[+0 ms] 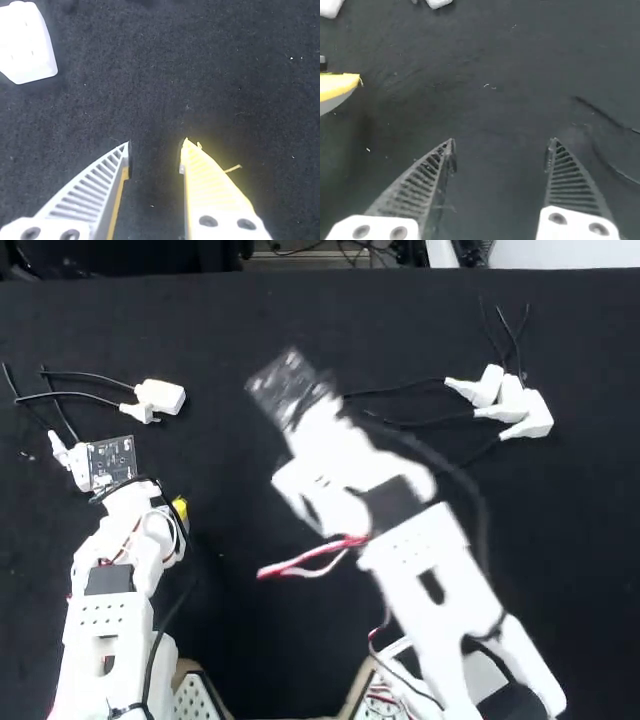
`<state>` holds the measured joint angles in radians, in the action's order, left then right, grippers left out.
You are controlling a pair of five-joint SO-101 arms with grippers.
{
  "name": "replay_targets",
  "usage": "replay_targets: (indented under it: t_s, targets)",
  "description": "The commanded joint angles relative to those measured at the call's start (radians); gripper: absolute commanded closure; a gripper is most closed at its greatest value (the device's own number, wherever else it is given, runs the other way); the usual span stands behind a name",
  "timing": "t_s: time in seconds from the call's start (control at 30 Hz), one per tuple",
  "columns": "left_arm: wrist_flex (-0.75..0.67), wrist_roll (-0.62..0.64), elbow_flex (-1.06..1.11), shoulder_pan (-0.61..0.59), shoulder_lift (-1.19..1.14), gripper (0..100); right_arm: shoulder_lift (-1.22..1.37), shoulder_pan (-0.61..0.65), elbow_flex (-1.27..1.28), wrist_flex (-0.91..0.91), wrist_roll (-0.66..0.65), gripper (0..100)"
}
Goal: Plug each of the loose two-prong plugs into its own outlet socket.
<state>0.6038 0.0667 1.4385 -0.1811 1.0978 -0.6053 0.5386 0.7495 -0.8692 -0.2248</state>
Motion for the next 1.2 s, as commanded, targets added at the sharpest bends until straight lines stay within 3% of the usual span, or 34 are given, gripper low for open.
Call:
replay_targets:
  t_s: [0.0, 0.1, 0.37, 0.63, 0.83, 1.17]
  targets:
    - [-0.011, 0.003, -0.007, -0.013, 0.009, 83, -0.036, 0.034, 0.206, 0.308, 0.094, 72.7]
    - [-0.011, 0.003, -0.007, -0.013, 0.009, 83, -0.036, 0.034, 0.280, 0.376, 0.133, 72.7]
    - [-0.006, 0.012, -0.054, -0.059, 0.009, 82, -0.035, 0.023, 0.429, 0.508, 0.040, 72.7]
    - [0.344, 0.003, -0.492, -0.311, -0.049, 82, -0.035, 0.026, 0.495, 0.611, 0.015, 72.7]
    - [0.388, -0.035, -0.688, -0.328, -0.298, 77, -0.035, 0.026, 0.499, 0.615, 0.015, 72.7]
    - [0.394, -0.040, -1.058, -0.352, -0.833, 77, -0.035, 0.026, 0.501, 0.617, 0.015, 72.7]
